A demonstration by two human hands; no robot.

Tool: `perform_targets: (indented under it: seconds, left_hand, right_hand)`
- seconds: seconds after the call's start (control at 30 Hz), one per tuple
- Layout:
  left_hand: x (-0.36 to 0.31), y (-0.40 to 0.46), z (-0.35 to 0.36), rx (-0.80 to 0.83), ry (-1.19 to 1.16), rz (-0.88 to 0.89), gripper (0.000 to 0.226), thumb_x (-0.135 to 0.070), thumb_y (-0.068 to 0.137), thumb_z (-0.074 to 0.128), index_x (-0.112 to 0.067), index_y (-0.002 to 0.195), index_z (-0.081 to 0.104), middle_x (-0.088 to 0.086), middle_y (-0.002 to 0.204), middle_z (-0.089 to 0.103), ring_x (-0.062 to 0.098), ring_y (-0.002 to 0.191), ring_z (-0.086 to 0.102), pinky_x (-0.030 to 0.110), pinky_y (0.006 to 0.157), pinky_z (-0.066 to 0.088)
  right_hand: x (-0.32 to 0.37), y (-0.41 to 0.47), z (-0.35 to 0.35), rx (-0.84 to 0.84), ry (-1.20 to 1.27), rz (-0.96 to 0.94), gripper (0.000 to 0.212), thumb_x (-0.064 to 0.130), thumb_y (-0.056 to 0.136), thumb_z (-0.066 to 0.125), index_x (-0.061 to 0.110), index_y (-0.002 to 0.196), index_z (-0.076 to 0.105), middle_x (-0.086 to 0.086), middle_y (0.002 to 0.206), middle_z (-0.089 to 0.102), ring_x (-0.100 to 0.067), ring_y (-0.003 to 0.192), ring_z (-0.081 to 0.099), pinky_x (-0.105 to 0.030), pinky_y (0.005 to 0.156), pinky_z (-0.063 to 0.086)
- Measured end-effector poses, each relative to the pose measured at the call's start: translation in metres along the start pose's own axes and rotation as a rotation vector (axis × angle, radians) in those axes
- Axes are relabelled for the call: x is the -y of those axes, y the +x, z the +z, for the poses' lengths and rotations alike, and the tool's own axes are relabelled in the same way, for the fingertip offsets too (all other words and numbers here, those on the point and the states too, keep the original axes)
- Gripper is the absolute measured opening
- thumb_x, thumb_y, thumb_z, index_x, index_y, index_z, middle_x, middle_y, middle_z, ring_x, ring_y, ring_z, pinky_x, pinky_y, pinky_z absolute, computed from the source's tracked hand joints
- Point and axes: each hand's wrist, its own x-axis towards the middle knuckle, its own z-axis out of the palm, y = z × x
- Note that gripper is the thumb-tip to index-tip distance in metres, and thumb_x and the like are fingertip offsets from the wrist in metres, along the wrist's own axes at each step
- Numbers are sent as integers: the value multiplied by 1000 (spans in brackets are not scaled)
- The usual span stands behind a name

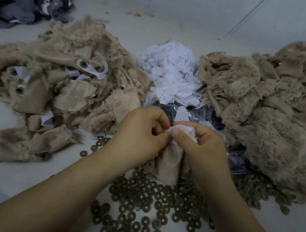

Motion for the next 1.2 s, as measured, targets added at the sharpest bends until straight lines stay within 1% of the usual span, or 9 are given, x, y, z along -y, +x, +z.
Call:
perform_targets:
  seconds: [0.07, 0.2, 0.3, 0.37, 0.5, 0.73, 0.9, 1.07, 1.2]
  left_hand:
    - [1, 0, -1, 15, -53, -24, 11, -11, 84, 75, -14, 81, 65, -2, 55, 67, 13, 45, 62, 27, 49, 51]
    - [2, -2, -1, 40, -108, -50, 13, -10, 84, 76, -16, 83, 64, -2, 55, 67, 13, 45, 63, 25, 48, 50]
    - [5, -4, 1, 37, -205, -90, 14, -5, 83, 75, -14, 81, 64, 2, 55, 67, 17, 42, 61, 27, 44, 49]
    - [5, -5, 2, 28, -267, -120, 15, -3, 82, 75, -12, 79, 64, 6, 54, 66, 18, 40, 60, 26, 42, 48]
    - [5, -6, 5, 11, -327, -145, 16, -2, 82, 75, -10, 73, 65, 10, 54, 66, 18, 39, 58, 23, 38, 44]
    - [5, -13, 13, -87, -281, -41, 17, -3, 79, 78, -14, 69, 71, 3, 55, 66, 13, 43, 59, 22, 43, 48]
    - [6, -17, 18, -106, -31, 157, 16, -6, 80, 78, -17, 70, 72, -9, 65, 66, 5, 56, 61, 20, 55, 52]
    - [8, -18, 21, -133, 55, 205, 15, -8, 81, 77, -17, 70, 71, -11, 63, 64, 5, 57, 59, 14, 55, 47]
    - [9, -17, 21, -132, -12, 149, 19, -10, 80, 78, -23, 70, 71, -11, 61, 65, 2, 54, 58, 12, 55, 45]
  right_hand:
    - [-2, 0, 0, -23, -30, -12, 2, 15, 84, 77, 16, 84, 78, -8, 82, 77, -22, 75, 74, -32, 65, 60]
    - [-3, -1, 1, -83, -9, 41, 13, 12, 91, 69, 16, 81, 76, -13, 80, 76, -28, 72, 72, -46, 68, 61]
    - [-3, 0, 3, -133, 21, 77, 14, 12, 94, 65, 9, 83, 73, -21, 84, 74, -38, 77, 70, -58, 73, 57]
    - [-3, 0, 3, -163, 26, 87, 15, 12, 95, 63, 7, 83, 72, -22, 85, 74, -45, 83, 70, -62, 75, 56]
    - [-1, -3, 6, -189, -16, 32, 20, 12, 95, 63, 16, 78, 72, -14, 84, 75, -39, 85, 71, -55, 77, 59]
    - [1, -3, 6, -216, -38, 32, 30, 10, 92, 64, 22, 67, 72, -10, 74, 74, -19, 67, 67, -36, 62, 57]
    - [-3, -2, 6, -260, -11, 63, 20, 10, 92, 62, -5, 78, 61, -34, 85, 65, -25, 69, 58, -41, 64, 50]
    - [-6, 2, 4, -313, -76, 54, 22, 16, 96, 58, -3, 84, 60, -20, 81, 66, -23, 71, 59, -42, 67, 52]
    - [-7, 2, 4, -344, -48, 89, 30, 22, 102, 51, -4, 89, 58, -23, 83, 64, -23, 72, 59, -43, 68, 53]
